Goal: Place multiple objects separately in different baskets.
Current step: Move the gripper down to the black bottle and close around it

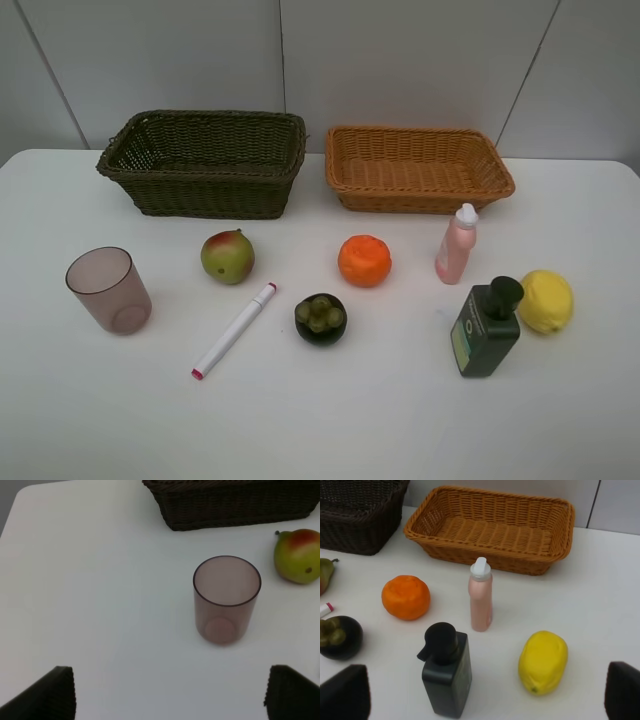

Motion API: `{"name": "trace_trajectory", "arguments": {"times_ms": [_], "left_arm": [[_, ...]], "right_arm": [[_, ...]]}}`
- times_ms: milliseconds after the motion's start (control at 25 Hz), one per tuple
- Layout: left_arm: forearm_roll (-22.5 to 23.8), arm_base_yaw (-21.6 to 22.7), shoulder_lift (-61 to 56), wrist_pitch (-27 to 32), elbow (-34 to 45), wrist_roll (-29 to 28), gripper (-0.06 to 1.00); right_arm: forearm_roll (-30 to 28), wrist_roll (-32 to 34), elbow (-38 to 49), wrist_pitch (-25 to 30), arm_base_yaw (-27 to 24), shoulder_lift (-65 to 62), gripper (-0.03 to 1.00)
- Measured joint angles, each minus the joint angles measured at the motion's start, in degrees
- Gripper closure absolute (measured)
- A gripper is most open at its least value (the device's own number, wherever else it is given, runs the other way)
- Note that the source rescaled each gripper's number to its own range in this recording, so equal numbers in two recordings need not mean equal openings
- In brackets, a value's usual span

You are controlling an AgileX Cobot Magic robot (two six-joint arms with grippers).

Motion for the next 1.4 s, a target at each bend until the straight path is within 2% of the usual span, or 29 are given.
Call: {"name": "trace_trajectory", "arguments": {"times_ms": [920,1400], "left_arm": [[0.0,0.0,0.0,0.0,0.0,0.0,-0.06],[0.0,0.0,0.0,0.0,0.0,0.0,-0.06]], "right_arm": [[0.0,0.1,0.0,0.0,0.0,0.0,-0.02],[0.4,3.7,-1.5,-1.8,0.0,1.3,-0.02]]}}
